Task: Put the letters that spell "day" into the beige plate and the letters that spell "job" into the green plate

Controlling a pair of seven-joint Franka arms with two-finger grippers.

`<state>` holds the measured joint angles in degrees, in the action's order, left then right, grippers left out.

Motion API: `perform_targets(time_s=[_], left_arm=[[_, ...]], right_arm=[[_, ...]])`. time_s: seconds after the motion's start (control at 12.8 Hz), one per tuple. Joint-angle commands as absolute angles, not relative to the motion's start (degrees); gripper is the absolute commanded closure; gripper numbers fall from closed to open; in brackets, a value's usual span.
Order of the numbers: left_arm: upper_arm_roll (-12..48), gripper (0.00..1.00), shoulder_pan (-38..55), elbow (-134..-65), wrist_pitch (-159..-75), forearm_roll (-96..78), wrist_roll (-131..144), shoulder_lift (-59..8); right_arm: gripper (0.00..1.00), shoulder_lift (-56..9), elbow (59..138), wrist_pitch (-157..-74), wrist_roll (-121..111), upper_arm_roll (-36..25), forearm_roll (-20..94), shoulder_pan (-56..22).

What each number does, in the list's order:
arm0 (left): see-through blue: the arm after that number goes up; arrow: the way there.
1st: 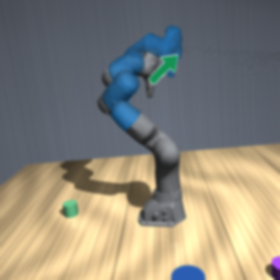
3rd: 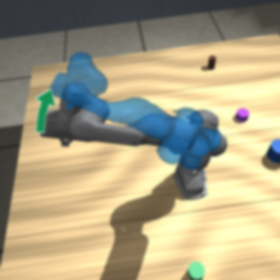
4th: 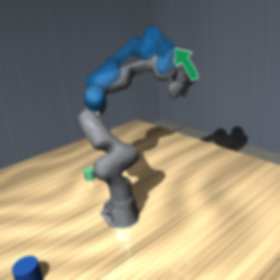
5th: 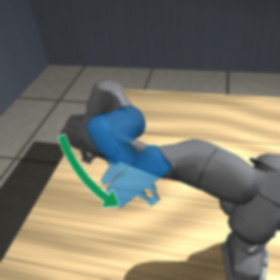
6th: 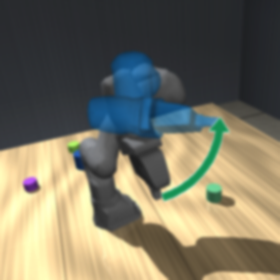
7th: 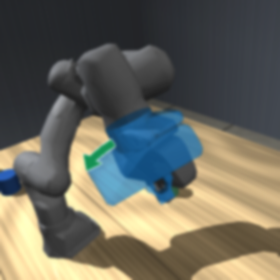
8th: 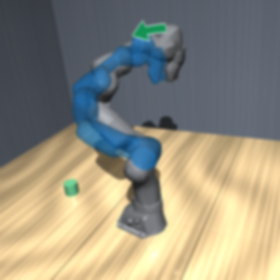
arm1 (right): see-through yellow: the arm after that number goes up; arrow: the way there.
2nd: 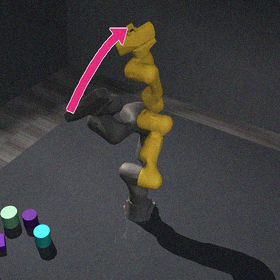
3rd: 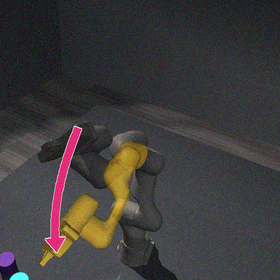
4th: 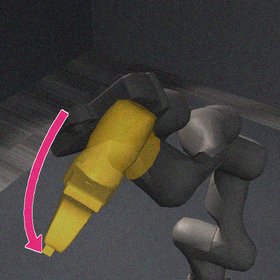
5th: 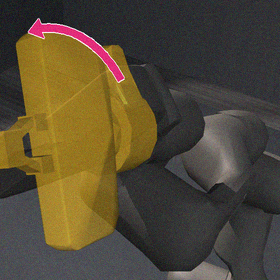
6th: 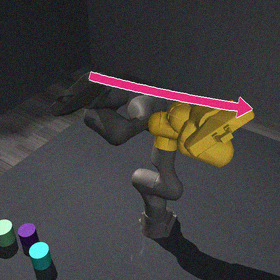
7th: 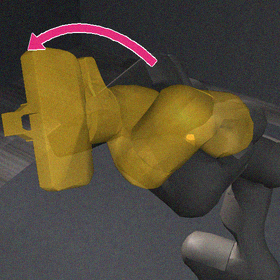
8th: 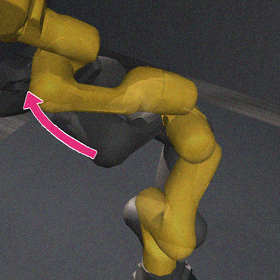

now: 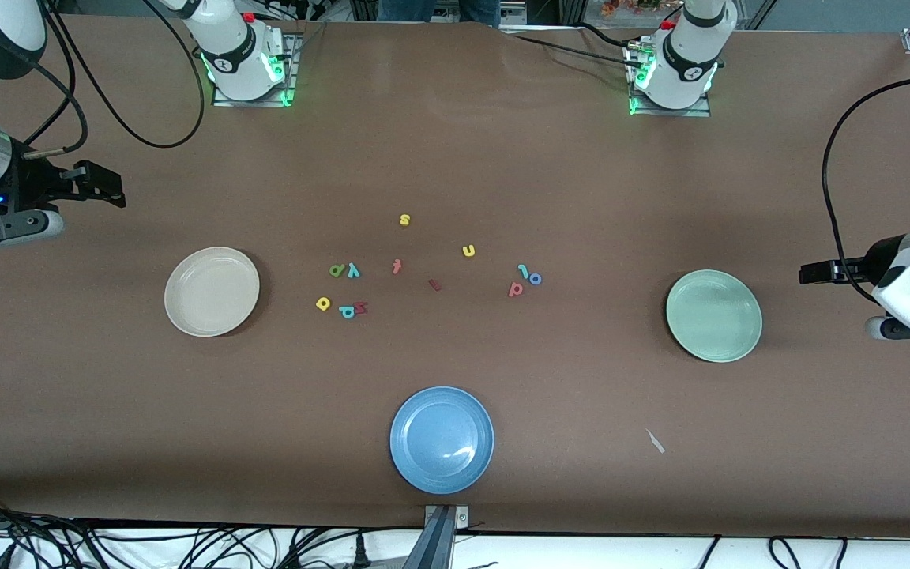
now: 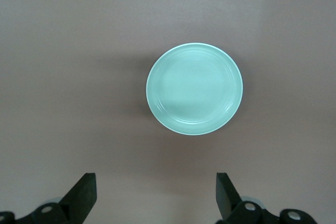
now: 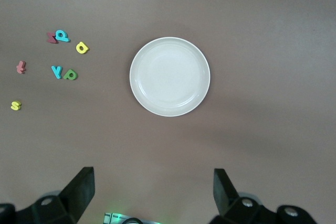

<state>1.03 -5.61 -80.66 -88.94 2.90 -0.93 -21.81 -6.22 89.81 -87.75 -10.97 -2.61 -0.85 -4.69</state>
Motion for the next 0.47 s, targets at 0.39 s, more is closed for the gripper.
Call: perform_targets(time_s=[0.39], left_arm=[[0.7,0.0,-5.8,-80.9,-89.0,0.9,-2.2,-21.6]], right_arm=[[0.0,-6.5,89.4,-87.5,-11.2,-2.7,-0.8,-4.7]])
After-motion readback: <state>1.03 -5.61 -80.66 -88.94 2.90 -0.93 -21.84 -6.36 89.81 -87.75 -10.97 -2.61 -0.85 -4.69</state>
